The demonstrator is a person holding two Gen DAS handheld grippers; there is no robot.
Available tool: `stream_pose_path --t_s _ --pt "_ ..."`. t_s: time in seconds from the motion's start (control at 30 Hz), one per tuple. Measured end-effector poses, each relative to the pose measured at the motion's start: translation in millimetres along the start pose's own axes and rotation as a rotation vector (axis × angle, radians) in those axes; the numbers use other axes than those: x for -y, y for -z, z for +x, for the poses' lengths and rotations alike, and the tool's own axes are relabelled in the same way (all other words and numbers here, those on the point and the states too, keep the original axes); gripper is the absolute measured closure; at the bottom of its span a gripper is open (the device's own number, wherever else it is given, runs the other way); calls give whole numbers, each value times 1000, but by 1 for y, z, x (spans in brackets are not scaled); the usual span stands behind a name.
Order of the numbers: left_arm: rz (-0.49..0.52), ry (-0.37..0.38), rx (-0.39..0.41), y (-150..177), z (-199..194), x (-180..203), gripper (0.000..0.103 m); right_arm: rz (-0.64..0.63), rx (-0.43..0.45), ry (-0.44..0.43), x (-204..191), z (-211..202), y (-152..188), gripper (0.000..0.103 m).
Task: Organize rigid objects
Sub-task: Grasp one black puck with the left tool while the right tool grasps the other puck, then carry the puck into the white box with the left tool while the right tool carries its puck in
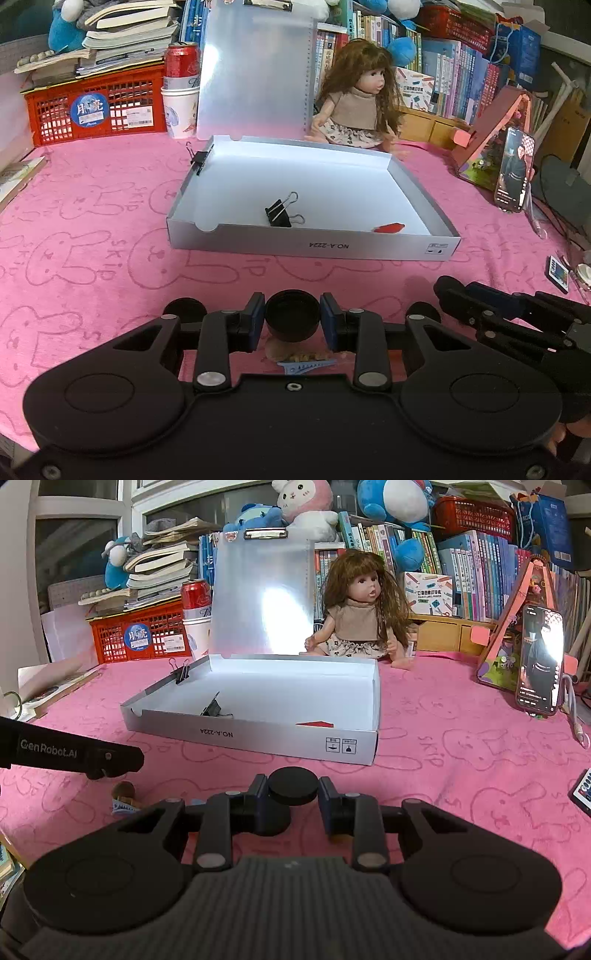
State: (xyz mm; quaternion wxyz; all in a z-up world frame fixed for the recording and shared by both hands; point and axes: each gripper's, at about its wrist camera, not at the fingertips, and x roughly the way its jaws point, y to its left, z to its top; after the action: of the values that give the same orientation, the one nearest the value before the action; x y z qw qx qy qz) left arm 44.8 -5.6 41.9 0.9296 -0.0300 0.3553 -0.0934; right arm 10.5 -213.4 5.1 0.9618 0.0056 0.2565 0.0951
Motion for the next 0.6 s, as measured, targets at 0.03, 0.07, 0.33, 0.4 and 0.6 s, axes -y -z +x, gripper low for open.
stream_pose_path --t_s 0.03,0.07,0.33,0.4,0.6 --pt "1 0 0 -1 0 0 72 -1 -1 0 0 0 -1 68" --pt "2 -1 0 -2 1 1 72 0 -1 0 0 0 -1 68" --pt "-1 6 -8 -12 7 2 72 10 -3 -5 2 4 -8 68" --pt "-3 10 -9 -19 10 2 72 19 -7 -9 4 7 -14 68" --pt "-9 21 -28 -49 28 -1 72 49 -28 -21 12 22 -41 68"
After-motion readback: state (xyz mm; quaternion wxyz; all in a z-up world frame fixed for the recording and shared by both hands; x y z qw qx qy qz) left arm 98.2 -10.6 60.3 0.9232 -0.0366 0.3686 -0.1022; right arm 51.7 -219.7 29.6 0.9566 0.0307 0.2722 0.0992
